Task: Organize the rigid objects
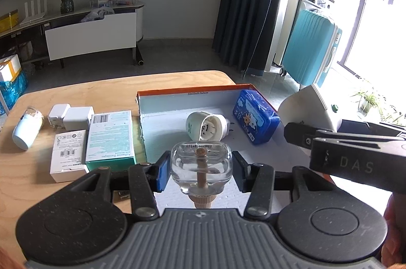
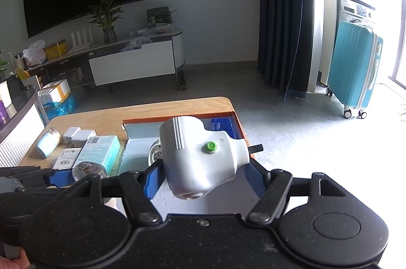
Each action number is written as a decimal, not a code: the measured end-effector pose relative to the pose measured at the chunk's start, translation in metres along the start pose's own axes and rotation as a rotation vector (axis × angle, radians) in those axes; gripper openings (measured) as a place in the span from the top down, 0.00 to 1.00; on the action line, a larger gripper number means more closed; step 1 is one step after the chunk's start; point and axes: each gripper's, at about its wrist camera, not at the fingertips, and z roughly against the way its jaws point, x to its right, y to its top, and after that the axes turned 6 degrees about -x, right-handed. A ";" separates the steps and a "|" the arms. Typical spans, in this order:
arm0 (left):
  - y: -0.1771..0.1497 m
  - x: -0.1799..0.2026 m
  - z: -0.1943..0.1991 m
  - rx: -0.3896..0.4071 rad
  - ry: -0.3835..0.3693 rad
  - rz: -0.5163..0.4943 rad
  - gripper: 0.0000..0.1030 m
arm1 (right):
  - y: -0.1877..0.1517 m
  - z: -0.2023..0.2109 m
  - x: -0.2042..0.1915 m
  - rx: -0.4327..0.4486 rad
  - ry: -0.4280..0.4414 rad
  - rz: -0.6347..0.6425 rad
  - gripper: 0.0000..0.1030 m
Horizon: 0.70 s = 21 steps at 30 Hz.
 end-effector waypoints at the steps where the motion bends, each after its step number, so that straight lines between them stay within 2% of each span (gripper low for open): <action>1: 0.000 0.000 -0.001 -0.001 -0.001 0.000 0.52 | 0.001 -0.001 0.001 0.000 -0.001 0.001 0.20; 21: 0.006 0.010 -0.025 -0.041 -0.022 -0.014 0.52 | 0.017 -0.030 0.007 -0.026 -0.003 0.025 0.20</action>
